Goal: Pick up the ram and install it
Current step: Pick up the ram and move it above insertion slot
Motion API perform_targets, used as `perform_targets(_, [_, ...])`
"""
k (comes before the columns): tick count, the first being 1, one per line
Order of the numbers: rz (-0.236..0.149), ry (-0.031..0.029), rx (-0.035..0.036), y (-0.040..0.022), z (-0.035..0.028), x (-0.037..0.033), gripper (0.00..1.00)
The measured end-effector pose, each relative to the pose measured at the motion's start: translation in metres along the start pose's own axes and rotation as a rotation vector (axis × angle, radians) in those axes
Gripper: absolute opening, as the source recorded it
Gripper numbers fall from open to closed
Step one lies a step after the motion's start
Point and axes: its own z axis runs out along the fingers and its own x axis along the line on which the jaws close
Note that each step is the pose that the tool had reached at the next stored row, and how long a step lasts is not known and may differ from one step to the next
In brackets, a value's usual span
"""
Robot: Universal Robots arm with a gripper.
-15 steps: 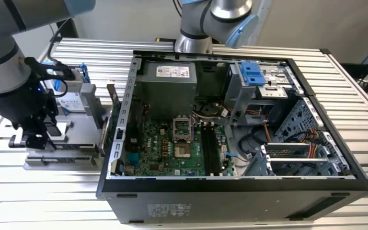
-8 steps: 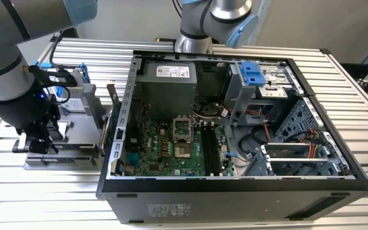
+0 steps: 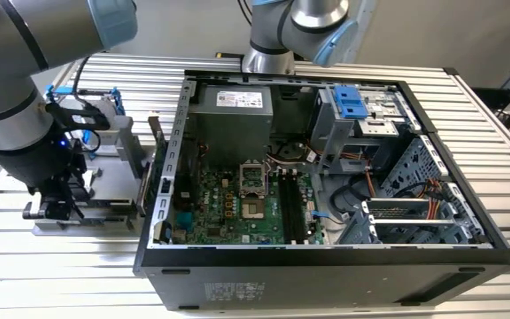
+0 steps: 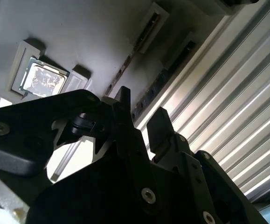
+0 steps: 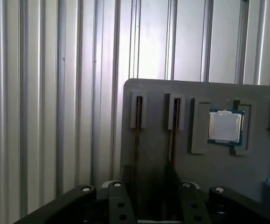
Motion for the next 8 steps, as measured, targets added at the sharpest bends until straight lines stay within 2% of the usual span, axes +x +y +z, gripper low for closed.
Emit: perform_targets(8, [0.027, 0.0071, 0.0003, 0.0000, 0.0131, 0.0014, 1.00])
